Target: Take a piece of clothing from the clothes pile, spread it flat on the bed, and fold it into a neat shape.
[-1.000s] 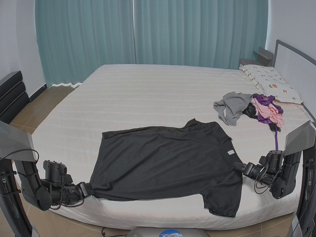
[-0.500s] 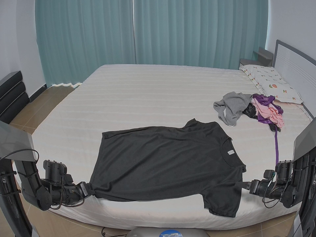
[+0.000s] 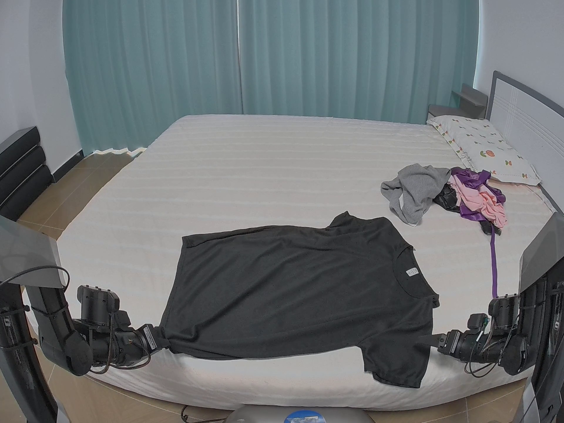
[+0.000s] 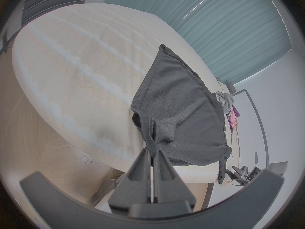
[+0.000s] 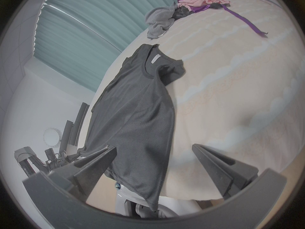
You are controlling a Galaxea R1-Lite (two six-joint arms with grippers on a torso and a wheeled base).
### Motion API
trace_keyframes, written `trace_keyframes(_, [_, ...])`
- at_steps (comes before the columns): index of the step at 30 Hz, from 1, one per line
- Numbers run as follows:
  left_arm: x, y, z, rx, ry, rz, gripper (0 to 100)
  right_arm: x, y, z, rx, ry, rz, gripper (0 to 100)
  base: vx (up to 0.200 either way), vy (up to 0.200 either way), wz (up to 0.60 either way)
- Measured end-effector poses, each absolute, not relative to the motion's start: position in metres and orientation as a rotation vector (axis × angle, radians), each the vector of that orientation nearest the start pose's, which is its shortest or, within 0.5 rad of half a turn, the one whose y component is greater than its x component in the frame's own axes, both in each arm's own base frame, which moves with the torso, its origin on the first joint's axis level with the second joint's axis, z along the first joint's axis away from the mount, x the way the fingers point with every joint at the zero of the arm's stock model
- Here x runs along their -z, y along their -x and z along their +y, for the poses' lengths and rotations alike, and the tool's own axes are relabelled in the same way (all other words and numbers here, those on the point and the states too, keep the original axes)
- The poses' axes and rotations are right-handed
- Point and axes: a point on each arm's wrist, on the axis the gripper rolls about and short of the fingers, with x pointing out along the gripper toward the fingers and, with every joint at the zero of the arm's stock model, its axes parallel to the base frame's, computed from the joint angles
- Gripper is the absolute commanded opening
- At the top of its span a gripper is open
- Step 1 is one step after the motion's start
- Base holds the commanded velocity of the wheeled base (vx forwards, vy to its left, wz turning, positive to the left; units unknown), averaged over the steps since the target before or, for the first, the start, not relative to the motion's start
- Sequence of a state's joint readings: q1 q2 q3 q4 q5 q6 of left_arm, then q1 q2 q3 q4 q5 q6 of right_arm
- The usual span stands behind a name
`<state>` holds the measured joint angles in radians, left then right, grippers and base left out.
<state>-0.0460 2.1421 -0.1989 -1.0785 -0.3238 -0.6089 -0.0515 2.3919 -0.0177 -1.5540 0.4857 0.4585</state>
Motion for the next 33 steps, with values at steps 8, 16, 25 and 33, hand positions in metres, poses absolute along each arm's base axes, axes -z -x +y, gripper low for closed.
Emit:
trace_keyframes(8, [0.015, -0.235, -0.018, 0.076, 0.683, 0.942, 0, 0.045, -0.221, 0.011, -0.226, -0.698, 0.894, 100, 0.000, 0.000, 0.00])
trace_keyframes(16, [0.015, -0.235, -0.018, 0.075, 0.684, 0.941, 0, 0.048, -0.229, 0.015, -0.206, -0.688, 0.873, 0, 0.000, 0.000, 0.00])
trace_keyframes(25, [0.015, -0.235, -0.018, 0.075, 0.684, 0.940, 0, 0.047, -0.230, 0.014, -0.149, -0.656, 0.851, 0, 0.000, 0.000, 0.00])
trace_keyframes(33, [0.015, -0.235, -0.018, 0.073, 0.687, 0.939, 0, 0.037, -0.233, 0.012, -0.139, -0.615, 0.790, 0, 0.000, 0.000, 0.00])
